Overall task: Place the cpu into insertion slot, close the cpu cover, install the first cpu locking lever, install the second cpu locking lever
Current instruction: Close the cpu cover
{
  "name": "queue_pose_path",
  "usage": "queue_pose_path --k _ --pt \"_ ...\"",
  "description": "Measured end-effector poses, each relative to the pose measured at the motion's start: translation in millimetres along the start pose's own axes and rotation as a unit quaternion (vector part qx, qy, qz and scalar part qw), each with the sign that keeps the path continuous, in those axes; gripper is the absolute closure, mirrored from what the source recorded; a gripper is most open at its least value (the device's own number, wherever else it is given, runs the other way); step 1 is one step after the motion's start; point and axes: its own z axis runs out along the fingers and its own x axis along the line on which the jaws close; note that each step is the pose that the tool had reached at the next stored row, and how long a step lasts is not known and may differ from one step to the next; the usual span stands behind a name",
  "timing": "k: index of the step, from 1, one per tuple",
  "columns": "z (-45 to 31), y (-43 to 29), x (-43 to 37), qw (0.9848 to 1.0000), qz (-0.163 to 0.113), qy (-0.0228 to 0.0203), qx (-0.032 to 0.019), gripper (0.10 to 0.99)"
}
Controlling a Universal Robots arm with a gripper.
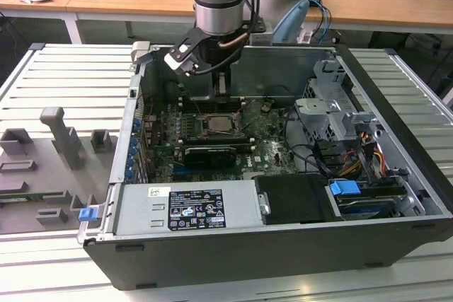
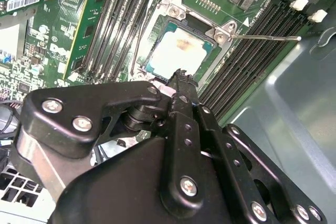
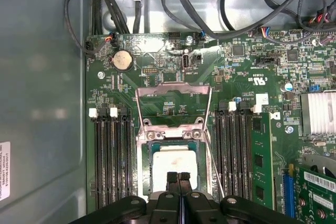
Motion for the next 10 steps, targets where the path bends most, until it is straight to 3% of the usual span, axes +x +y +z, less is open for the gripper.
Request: queue_pose_path --k 4,10 --pt "0.5 4.5 0.2 1.0 0.0 0.0001 0.0005 0.98" --pt "-3.4 5.3 0.2 1.0 0.0 -0.0001 0.0005 0.98"
